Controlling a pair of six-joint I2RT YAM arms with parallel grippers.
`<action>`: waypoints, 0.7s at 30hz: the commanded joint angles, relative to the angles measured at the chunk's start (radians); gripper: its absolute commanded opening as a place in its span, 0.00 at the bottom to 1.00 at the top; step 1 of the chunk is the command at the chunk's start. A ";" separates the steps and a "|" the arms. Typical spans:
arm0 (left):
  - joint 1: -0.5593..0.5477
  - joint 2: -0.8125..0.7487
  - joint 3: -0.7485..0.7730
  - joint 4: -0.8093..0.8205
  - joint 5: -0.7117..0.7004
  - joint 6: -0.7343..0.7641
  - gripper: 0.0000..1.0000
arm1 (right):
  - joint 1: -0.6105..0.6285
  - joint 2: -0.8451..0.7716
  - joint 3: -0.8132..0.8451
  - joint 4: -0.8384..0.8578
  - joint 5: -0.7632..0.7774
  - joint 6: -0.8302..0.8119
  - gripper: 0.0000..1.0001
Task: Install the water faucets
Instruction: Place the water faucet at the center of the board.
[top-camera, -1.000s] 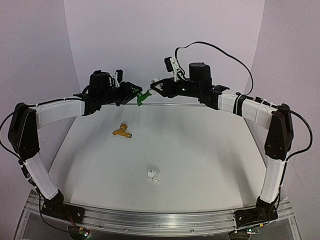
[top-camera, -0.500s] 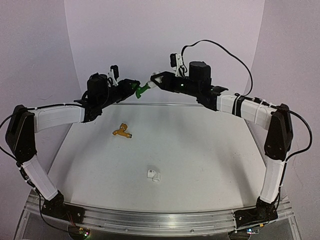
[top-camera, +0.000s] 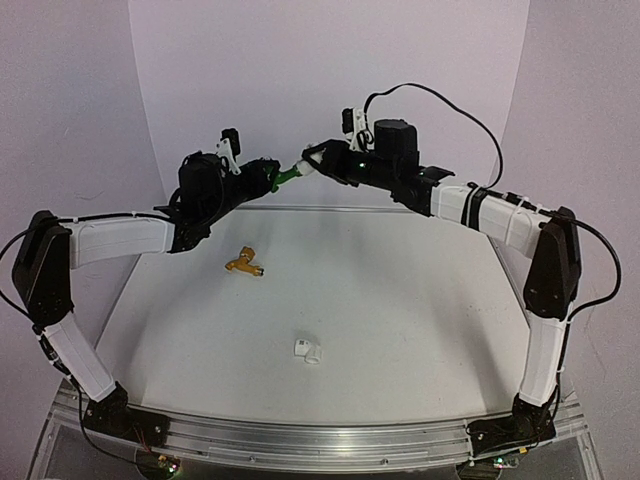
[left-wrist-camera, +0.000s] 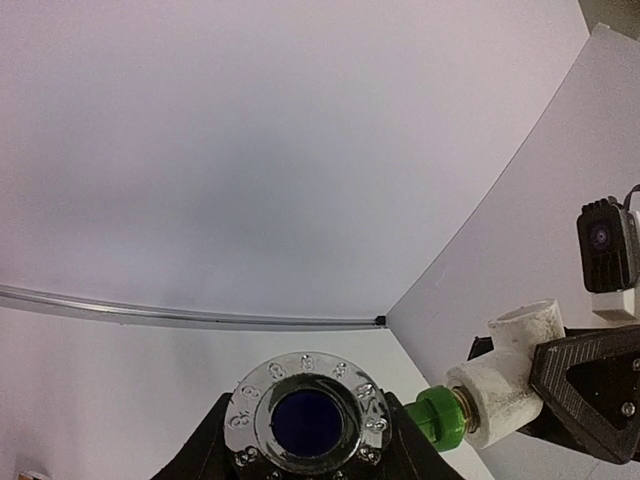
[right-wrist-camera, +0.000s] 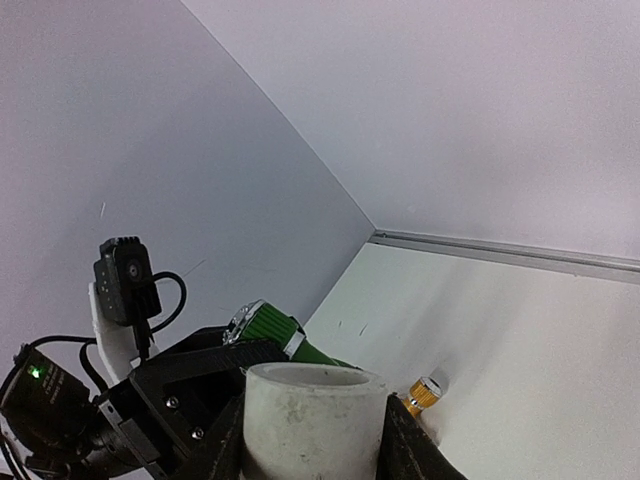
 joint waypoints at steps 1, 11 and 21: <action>-0.116 -0.074 -0.040 0.192 0.173 0.072 0.00 | 0.036 0.032 0.042 0.035 0.013 0.072 0.00; -0.121 -0.076 -0.017 0.194 0.207 -0.129 0.00 | 0.038 0.004 -0.053 0.156 0.028 0.021 0.00; -0.118 -0.092 -0.054 0.194 0.087 -0.324 0.00 | 0.051 -0.009 -0.098 0.170 0.125 0.020 0.00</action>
